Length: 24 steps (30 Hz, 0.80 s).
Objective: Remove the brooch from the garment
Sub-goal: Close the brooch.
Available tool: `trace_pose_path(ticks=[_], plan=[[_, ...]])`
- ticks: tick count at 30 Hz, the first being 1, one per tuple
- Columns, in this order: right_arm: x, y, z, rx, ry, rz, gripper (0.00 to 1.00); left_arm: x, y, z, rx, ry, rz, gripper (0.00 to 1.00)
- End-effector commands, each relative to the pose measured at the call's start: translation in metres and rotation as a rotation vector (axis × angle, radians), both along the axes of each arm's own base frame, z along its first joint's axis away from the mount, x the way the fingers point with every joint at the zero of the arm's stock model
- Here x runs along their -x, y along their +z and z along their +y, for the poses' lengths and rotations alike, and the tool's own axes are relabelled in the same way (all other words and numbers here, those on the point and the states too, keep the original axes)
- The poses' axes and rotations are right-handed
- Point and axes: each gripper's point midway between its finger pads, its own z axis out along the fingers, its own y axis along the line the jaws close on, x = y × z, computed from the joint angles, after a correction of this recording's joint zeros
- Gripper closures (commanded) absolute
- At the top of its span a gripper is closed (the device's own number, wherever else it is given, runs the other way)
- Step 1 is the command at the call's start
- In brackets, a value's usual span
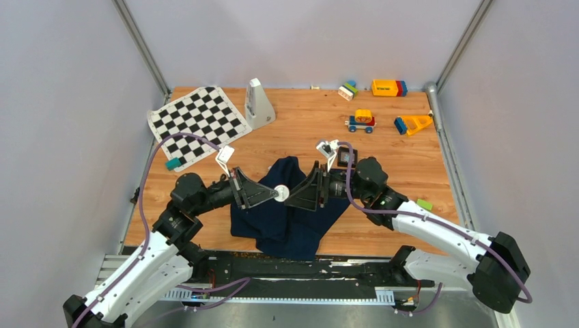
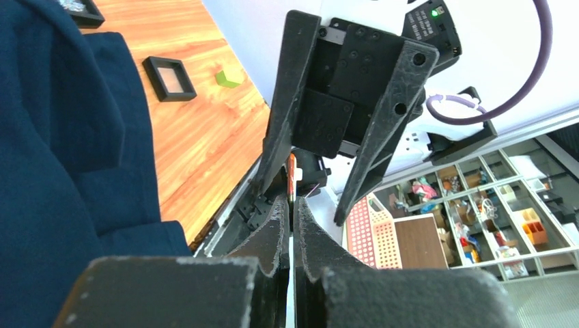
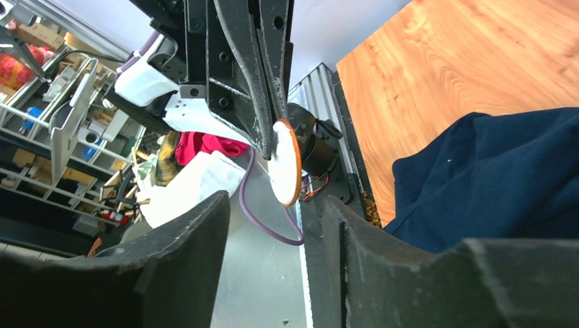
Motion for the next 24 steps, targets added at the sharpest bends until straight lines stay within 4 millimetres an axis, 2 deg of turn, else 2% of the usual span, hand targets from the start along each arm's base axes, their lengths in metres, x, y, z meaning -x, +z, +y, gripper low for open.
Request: trace_pose_path(ticks=[1,7,10,14,18,24], plan=[[0.003,0.029,0.009,-0.067,0.045,-0.108,0.52,0.01,0.022,-0.003,0.071,-0.056,-0.054,1.0],[0.0,0.034,0.011,-0.085,0.031,-0.093,0.66,0.015,0.026,-0.003,0.091,-0.082,-0.073,1.0],[0.003,0.038,0.012,-0.107,0.053,-0.082,0.66,0.018,0.027,-0.002,0.09,-0.091,-0.087,1.0],[0.008,0.042,0.015,-0.123,0.094,-0.064,0.6,0.021,0.027,-0.001,0.093,-0.092,-0.096,1.0],[0.006,0.042,0.018,-0.124,0.101,-0.048,0.67,0.023,0.028,0.0,0.095,-0.099,-0.097,1.0],[0.003,0.041,0.019,-0.12,0.085,-0.03,0.68,0.024,0.029,0.001,0.088,-0.099,-0.107,1.0]])
